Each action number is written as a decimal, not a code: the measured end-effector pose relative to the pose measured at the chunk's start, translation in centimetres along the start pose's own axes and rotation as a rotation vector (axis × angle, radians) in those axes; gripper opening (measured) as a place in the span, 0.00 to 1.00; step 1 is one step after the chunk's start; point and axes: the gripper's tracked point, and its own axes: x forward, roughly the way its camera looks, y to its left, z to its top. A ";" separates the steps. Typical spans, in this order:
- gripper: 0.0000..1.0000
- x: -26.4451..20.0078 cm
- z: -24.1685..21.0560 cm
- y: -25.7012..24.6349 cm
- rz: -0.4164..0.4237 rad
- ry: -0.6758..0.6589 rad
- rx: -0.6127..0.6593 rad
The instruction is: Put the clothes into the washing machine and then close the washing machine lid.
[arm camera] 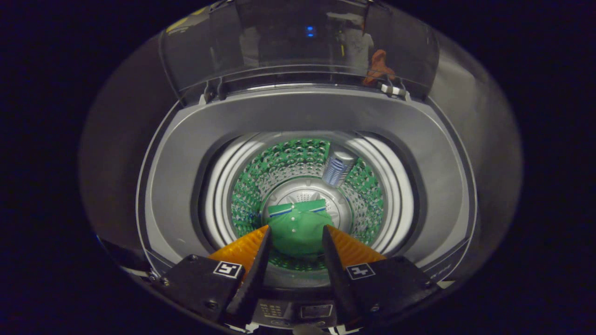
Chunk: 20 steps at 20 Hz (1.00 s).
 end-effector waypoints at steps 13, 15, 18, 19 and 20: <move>0.83 -4.2 2.8 -1.2 -0.023 -0.186 -0.054; 0.83 -6.5 5.0 -1.0 -0.008 -0.247 -0.055; 0.83 -10.5 9.0 -0.8 0.007 -0.359 -0.071; 0.83 -12.0 10.6 -0.7 0.013 -0.398 -0.079; 0.83 -13.6 12.1 -0.6 0.018 -0.436 -0.086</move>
